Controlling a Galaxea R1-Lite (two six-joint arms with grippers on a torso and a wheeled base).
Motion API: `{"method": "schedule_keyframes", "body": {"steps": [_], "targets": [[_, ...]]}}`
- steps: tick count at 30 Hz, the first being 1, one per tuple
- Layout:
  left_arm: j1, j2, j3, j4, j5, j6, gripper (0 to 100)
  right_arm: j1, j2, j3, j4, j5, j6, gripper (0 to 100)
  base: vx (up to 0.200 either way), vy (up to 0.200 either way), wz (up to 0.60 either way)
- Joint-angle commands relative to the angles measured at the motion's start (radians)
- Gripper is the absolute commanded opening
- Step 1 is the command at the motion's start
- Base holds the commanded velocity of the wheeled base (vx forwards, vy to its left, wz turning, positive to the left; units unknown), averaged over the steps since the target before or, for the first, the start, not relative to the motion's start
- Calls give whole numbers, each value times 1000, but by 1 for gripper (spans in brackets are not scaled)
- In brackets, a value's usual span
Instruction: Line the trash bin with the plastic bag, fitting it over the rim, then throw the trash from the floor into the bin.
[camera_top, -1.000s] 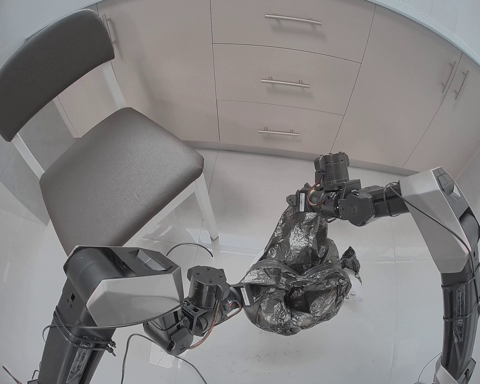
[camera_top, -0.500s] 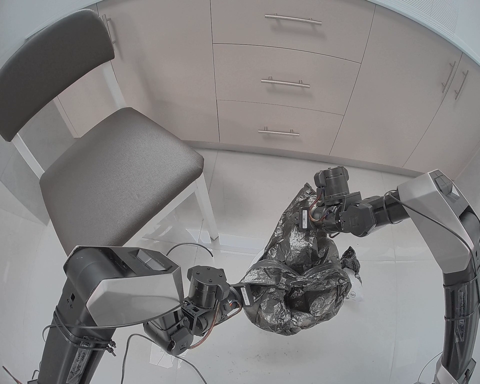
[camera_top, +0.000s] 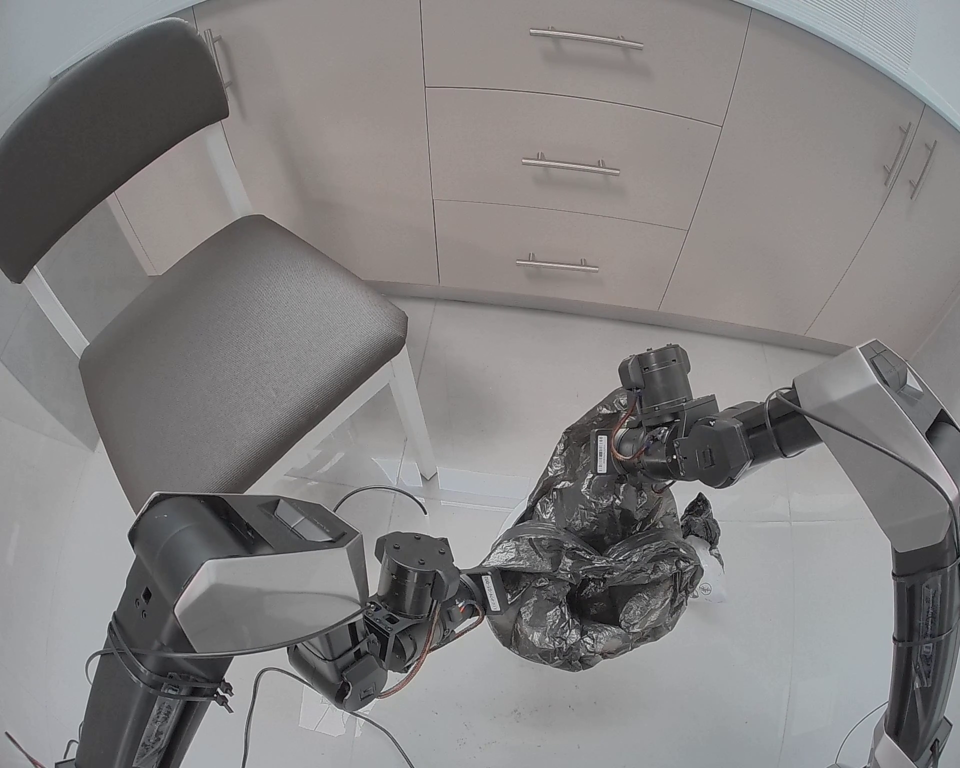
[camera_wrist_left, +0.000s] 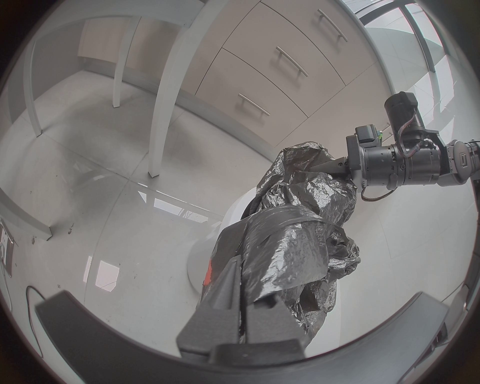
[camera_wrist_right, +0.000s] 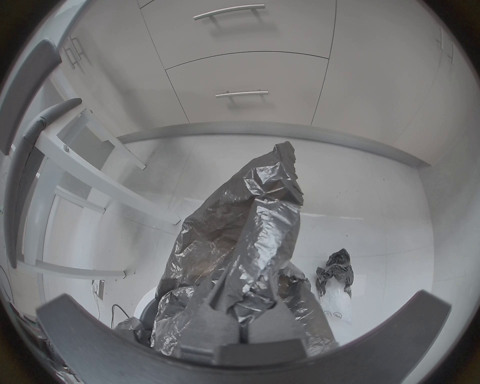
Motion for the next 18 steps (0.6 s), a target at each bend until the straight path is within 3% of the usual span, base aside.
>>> {"method": "schedule_keyframes", "body": {"steps": [1, 5, 10, 18], "targets": [[0, 1, 0, 0, 1, -1, 0, 29, -15, 46, 0, 7, 62, 0, 0, 0, 0], [0, 1, 0, 0, 1, -1, 0, 37, 5, 79, -1, 24, 101, 0, 0, 0, 0], [-2, 1, 2, 0, 2, 1, 0, 43, 54, 135, -17, 109, 143, 0, 0, 0, 0], [-2, 1, 2, 0, 2, 1, 0, 29, 152, 136, -118, 115, 143, 0, 0, 0, 0]]}}
